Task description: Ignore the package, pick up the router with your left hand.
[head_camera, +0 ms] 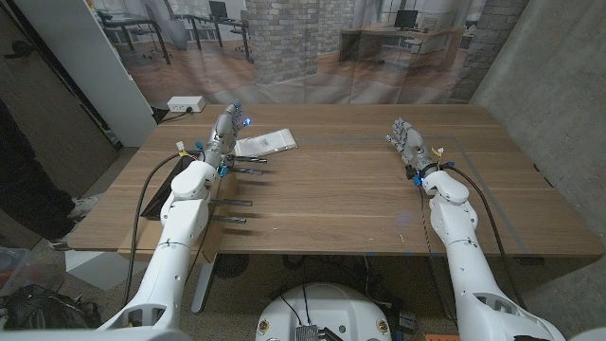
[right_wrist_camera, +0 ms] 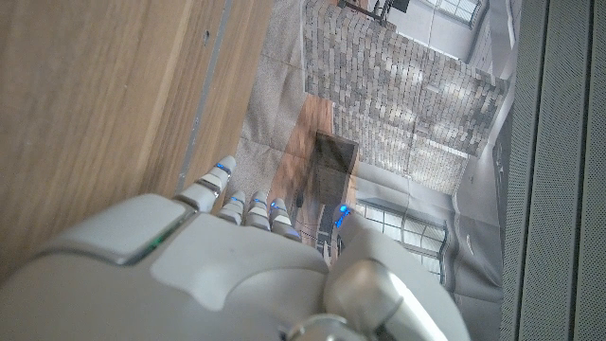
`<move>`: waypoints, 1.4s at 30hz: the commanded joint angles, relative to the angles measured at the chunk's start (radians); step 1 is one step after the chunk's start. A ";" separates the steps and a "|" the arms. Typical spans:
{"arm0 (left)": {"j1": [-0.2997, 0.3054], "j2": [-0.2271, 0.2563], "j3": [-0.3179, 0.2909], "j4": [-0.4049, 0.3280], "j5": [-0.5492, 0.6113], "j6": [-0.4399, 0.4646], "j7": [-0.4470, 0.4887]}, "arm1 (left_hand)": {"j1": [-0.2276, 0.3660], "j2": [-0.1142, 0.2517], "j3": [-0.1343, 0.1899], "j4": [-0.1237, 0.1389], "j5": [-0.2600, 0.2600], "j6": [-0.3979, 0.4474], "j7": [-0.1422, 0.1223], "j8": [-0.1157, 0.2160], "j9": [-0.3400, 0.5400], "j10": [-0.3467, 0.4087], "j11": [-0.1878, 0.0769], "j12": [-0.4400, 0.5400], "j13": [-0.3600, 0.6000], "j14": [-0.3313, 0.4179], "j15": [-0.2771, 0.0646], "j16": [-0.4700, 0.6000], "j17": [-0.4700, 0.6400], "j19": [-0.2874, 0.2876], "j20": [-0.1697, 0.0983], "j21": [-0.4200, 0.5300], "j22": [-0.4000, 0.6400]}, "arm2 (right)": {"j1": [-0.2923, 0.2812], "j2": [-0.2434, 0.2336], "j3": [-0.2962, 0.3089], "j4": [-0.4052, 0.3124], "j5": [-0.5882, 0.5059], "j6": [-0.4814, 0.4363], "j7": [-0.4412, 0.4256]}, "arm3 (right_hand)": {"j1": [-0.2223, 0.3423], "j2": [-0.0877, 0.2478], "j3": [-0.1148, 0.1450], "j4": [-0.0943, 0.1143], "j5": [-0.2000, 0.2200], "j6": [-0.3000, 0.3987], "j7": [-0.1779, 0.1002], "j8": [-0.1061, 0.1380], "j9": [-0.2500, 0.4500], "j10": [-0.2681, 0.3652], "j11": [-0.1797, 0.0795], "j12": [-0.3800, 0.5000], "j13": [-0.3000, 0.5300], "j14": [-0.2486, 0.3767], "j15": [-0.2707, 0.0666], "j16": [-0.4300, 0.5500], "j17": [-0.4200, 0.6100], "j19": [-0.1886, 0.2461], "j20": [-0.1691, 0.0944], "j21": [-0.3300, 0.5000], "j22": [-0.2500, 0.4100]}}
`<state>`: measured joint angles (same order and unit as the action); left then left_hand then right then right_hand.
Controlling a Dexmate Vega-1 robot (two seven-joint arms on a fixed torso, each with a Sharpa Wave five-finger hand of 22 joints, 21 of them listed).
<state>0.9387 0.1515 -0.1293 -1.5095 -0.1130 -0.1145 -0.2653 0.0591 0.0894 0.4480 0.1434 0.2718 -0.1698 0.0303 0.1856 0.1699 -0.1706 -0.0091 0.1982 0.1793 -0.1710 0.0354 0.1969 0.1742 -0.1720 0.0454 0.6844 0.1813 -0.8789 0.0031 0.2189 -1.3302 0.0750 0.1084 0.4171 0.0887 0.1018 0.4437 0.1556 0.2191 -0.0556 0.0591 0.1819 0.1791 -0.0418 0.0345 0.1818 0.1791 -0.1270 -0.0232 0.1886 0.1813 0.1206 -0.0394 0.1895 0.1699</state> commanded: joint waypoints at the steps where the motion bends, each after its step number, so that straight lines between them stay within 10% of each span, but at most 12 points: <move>1: 0.004 0.009 -0.036 -0.047 0.057 0.024 0.016 | 0.019 0.042 0.003 -0.011 0.005 -0.168 -0.006 0.003 0.002 -0.158 -0.017 0.009 0.002 -0.162 0.000 0.004 0.001 -0.168 0.010 -0.005 0.001 | 0.008 0.010 0.008 0.012 -0.012 0.001 0.009 | -0.007 0.050 0.006 -0.001 0.005 -0.006 0.000 0.005 0.004 -0.005 0.000 0.007 0.004 -0.006 0.003 0.004 0.003 0.008 -0.027 0.005 0.003; 42: -0.021 0.099 -0.071 -0.134 0.180 0.112 -0.010 | 0.089 -0.039 -0.010 -0.094 -0.016 -0.083 -0.017 0.004 0.004 -0.061 -0.007 0.019 0.005 -0.047 -0.009 0.004 0.001 -0.079 0.034 -0.023 -0.003 | 0.031 0.011 0.009 0.055 -0.015 0.015 0.011 | -0.009 0.046 0.008 -0.006 0.006 -0.007 0.003 0.006 0.004 -0.006 0.000 0.007 0.004 -0.005 0.006 0.003 0.001 0.008 -0.025 0.005 0.003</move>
<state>0.9257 0.2200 -0.1989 -1.6224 0.0393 -0.0326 -0.2536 0.1456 0.0676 0.4385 0.0610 0.2604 -0.1698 0.0119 0.1925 0.1698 -0.1705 -0.0091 0.2186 0.1792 -0.1709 0.0354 0.2044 0.1722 -0.1720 0.0810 0.6689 0.1768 -0.8540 0.0144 0.2273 -1.2877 0.0590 0.1188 0.4276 0.0887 0.1018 0.4475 0.1517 0.2191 -0.0555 0.0590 0.1819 0.1790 -0.0415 0.0342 0.1818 0.1789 -0.1269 -0.0232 0.1885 0.1815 0.1206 -0.0393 0.1894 0.1697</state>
